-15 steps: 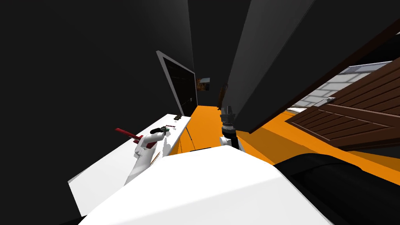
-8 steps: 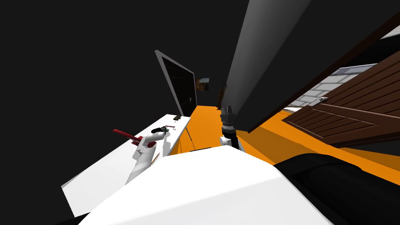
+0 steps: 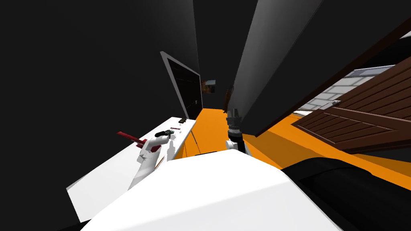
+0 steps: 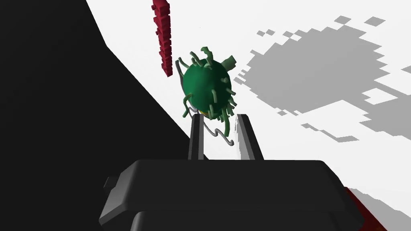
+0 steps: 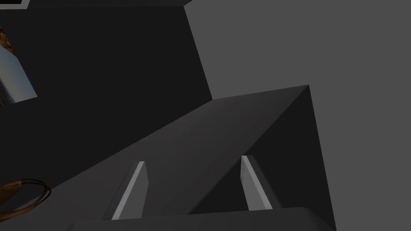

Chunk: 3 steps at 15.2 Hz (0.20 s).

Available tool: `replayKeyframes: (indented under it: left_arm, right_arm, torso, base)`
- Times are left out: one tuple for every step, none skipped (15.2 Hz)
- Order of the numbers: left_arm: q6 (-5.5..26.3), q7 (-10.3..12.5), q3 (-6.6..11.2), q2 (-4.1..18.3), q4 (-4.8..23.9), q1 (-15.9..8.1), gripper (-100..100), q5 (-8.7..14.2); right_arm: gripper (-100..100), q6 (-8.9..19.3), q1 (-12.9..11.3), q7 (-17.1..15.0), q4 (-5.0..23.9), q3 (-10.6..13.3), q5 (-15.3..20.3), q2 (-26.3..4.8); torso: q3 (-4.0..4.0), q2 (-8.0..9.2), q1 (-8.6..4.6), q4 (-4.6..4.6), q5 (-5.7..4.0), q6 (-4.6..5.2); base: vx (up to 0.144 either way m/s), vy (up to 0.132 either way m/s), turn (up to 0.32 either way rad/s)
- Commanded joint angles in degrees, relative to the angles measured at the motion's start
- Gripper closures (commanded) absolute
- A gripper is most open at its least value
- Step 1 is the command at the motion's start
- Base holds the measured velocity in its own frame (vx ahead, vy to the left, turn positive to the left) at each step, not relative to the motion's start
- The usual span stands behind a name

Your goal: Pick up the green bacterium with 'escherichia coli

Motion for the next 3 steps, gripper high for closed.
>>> replayKeyframes:
  left_arm:
    - [1.2,-0.1,-0.13,-0.1,-2.0,0.9,100,0.3]
    - [1.5,-0.1,-0.17,-0.1,-2.6,1.1,100,0.4]
    - [0.9,-0.1,-0.12,-0.1,-1.6,0.7,100,0.3]
  right_arm:
    - [0,0.0,0.0,0.0,0.0,0.0,0.0,0.0]
    - [0,0.0,0.0,0.0,0.0,0.0,0.0,0.0]
    - [0,0.0,0.0,0.0,0.0,0.0,0.0,0.0]
  torso:
    - [0.0,0.0,0.0,0.0,0.0,0.0]
    - [0.01,0.01,-0.01,0.01,0.0,0.0]
    - [0.01,0.01,-0.02,0.01,-0.01,0.01]
  base:
    - [0.001,-0.013,0.043]
    - [0.001,-0.012,0.034]
    - [0.0,-0.008,0.013]
